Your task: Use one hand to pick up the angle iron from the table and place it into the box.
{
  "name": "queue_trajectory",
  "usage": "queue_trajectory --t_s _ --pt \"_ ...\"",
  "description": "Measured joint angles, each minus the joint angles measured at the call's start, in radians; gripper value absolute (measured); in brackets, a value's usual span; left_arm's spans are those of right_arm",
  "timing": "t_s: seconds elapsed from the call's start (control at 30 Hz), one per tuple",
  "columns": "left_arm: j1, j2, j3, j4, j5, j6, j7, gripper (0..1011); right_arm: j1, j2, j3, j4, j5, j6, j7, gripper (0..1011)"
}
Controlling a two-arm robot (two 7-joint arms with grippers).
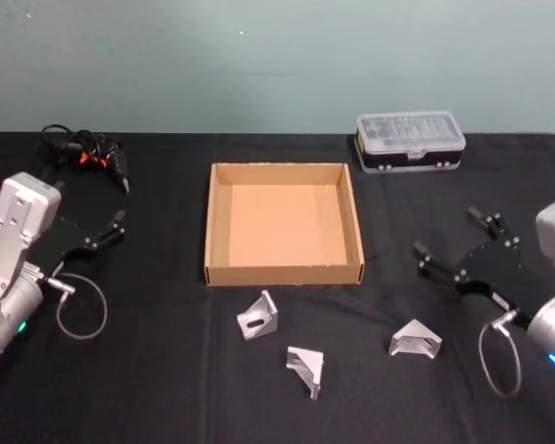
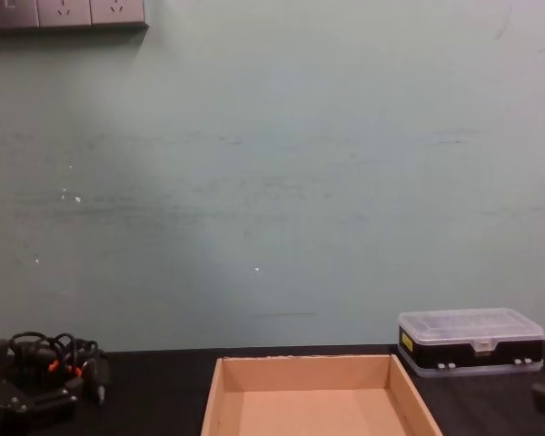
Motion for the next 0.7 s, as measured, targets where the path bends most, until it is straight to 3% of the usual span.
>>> queue_trajectory --t_s 0.2,0.3,0.7 --pt "0.0 0.0 0.0 0.0 0.0 0.0 0.0 1012 -0.038 0.074 0.009 -0.089 0.063 0.083 0.128 1000" --pt "0.0 0.0 0.0 0.0 0.0 0.0 0.0 1011 -0.044 0.095 0.008 -0.109 0.07 0.115 0.163 1000" --pt "0.0 0.0 0.0 0.0 0.0 0.0 0.0 1011 -0.032 0.149 -0.016 -0.143 0.031 0.285 0.243 1000"
